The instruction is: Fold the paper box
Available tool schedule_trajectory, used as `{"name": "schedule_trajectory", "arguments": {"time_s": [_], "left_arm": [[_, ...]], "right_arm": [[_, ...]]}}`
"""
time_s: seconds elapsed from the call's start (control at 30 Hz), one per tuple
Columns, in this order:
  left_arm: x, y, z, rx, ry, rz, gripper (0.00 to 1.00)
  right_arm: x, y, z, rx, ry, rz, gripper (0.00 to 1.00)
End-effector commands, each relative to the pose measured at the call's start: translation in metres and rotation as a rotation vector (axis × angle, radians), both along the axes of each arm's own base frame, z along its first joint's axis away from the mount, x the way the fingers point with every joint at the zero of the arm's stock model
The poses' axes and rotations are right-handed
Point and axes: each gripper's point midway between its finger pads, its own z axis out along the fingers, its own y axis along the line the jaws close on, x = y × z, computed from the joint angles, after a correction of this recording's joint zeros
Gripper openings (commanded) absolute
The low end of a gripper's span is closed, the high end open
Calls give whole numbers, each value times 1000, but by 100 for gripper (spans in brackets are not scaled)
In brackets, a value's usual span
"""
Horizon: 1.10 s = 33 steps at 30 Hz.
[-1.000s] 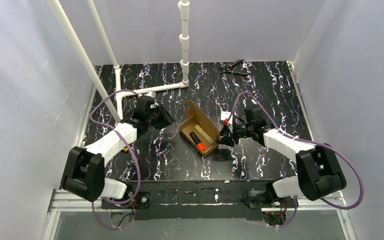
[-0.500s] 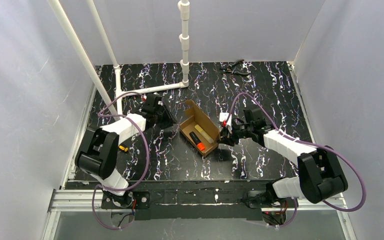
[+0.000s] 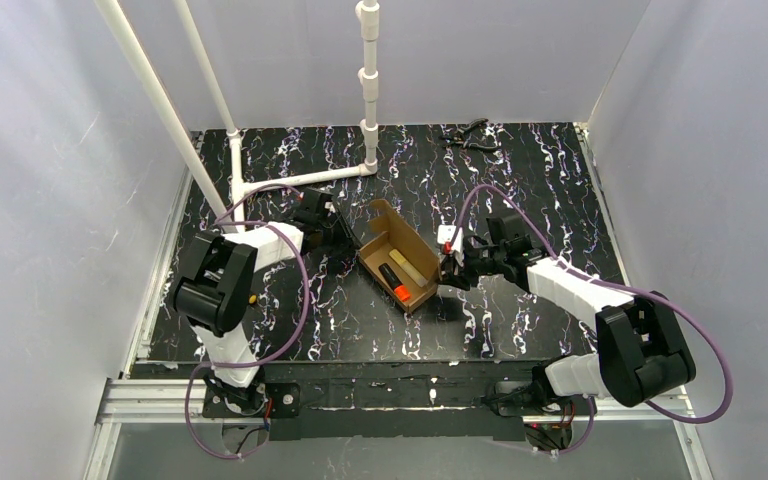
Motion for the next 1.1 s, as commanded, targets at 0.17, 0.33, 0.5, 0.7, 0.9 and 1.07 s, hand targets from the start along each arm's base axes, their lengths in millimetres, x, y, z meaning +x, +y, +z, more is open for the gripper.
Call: {"name": "schedule_trajectory", "arguments": {"time_s": [0.17,0.33,0.5,0.7,0.9,1.07], "left_arm": [[-26,-25,15,-36,-35,-121,26],[-49,-26,10,-37,-14,-107,26],[-63,-40,12,-52,-17,-109,26],[-73,-33,18,-42,-48,-63,26],[-86,5,28,24,-119,43,27],[-78,30,40,35,-175,118,26]], "right_arm": [[21,1,20,-57,-112,58,43],[29,-6,19,-94,-126,72,43],[34,-20,14,-141,-134,80,44],[23,-39,12,-158,-113,102,54],[17,-49,14,-145,-103,82,56],[9,-50,12,-135,-89,90,57]]}}
